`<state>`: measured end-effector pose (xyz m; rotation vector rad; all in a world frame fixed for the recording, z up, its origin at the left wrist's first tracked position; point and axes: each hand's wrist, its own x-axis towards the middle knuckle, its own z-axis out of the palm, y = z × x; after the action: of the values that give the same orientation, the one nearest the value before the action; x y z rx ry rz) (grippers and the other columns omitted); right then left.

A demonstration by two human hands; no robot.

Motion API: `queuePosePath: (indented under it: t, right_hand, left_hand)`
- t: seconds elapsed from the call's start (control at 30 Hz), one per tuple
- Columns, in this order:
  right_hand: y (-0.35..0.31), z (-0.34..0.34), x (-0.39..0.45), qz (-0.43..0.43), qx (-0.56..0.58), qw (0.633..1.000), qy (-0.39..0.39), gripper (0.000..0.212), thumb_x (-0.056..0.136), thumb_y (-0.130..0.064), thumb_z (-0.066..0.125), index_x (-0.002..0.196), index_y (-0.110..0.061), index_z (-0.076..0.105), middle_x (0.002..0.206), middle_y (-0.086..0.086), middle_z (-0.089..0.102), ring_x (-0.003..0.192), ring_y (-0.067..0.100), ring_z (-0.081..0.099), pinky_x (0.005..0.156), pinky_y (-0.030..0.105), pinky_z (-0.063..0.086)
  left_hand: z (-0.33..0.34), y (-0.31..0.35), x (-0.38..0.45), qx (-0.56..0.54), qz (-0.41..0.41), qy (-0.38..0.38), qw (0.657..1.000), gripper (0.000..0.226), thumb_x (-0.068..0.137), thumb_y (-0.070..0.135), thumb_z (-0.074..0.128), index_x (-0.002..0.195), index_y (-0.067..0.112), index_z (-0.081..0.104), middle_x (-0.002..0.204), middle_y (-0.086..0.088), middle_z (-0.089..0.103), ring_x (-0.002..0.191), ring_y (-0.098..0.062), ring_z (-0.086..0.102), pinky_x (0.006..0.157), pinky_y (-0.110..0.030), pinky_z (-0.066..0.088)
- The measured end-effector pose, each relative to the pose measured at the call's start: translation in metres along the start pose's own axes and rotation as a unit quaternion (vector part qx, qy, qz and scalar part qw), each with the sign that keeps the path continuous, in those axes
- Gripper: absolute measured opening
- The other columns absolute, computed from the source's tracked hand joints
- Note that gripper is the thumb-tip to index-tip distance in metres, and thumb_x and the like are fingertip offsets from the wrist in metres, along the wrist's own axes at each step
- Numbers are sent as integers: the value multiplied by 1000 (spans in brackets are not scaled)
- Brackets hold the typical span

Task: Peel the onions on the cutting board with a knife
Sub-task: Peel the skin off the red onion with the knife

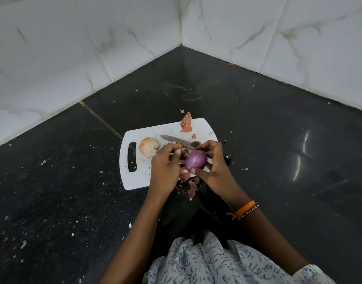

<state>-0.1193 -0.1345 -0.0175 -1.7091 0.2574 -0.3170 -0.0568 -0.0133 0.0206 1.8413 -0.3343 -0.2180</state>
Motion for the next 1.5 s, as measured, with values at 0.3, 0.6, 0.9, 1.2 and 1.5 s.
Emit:
queuePosePath:
  t: [0.3,0.6,0.9,1.2,1.5]
  right_hand:
    - [4,-3,1,-18,10,1000,-18,66,74,4,73,114,-31,34,123,-1,44,112,-3,48,87,12,46]
    - [5,-11,-1,-30,169,985,-34,61,68,0,71,113,-29,40,122,1,48,117,14,51,89,27,50]
    - [1,-15,-3,-49,223,971,-71,65,72,20,59,119,-18,35,124,7,48,120,25,48,94,37,49]
    - [-7,-12,0,-55,66,992,-92,68,72,18,64,116,-25,34,121,-3,44,123,10,49,105,30,41]
    - [-2,-6,0,-50,50,993,-98,64,71,4,72,116,-28,38,121,-7,46,122,14,49,97,32,49]
  left_hand:
    - [3,-2,0,40,38,13,998,10,79,10,73,81,19,69,83,6,68,80,-5,64,65,-6,47]
    - [-7,-18,13,15,-17,63,998,12,90,4,58,88,12,66,92,-5,69,87,-20,66,82,-44,56]
    - [1,-4,7,-225,-171,-162,945,35,76,43,65,107,28,67,107,3,70,97,-16,67,73,-30,57]
    - [6,-4,6,-285,-265,-44,920,18,79,15,71,93,25,75,100,0,70,92,-19,63,65,-27,53]
    - [8,-8,2,-247,-218,2,944,22,92,10,56,93,22,74,91,3,73,76,-11,68,55,-25,56]
